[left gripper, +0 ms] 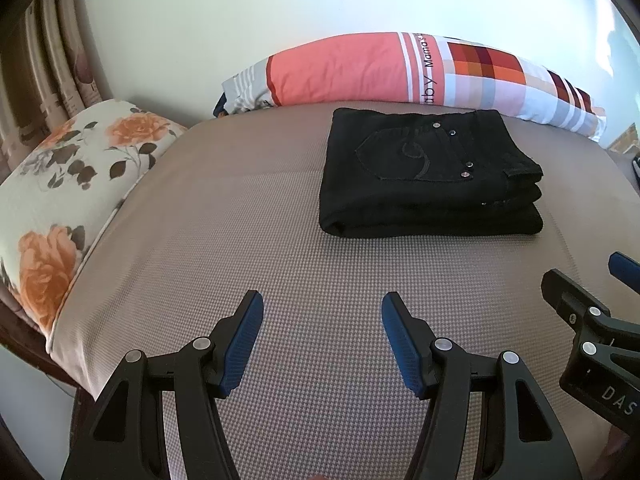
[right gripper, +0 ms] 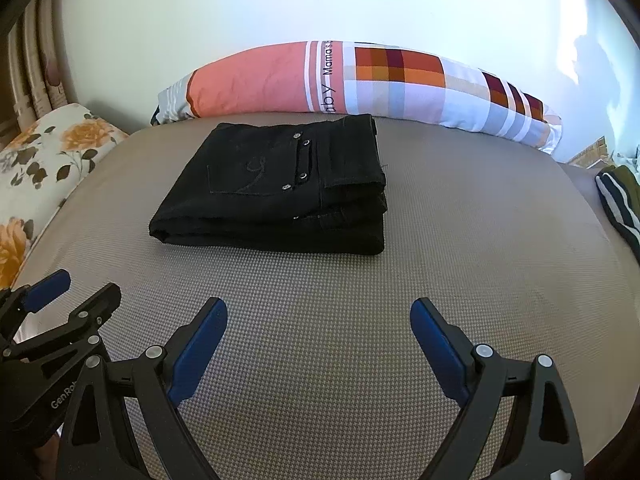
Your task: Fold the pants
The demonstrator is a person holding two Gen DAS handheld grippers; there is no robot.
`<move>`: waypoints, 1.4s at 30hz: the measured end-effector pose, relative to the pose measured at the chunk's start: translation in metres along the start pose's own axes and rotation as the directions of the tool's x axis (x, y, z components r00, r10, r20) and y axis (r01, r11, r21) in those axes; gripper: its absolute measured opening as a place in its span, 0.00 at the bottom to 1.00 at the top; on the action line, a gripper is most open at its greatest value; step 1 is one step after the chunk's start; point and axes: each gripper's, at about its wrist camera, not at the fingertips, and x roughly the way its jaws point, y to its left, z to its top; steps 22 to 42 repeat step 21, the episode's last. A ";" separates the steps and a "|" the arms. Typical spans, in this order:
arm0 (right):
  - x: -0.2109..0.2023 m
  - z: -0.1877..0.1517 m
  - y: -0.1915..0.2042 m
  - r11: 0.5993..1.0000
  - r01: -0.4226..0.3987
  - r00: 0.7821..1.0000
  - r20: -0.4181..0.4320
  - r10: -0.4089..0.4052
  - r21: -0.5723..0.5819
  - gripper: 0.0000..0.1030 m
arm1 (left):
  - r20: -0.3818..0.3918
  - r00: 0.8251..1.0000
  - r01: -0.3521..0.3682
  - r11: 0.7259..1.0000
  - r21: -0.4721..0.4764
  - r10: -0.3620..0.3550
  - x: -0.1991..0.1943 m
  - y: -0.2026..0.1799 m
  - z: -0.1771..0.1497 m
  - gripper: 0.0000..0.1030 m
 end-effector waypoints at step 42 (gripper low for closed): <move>0.005 -0.003 0.000 1.000 -0.002 1.000 -0.015 0.002 -0.001 0.89 | -0.019 1.000 0.017 1.000 0.005 -0.017 0.006 0.002 -0.003 0.61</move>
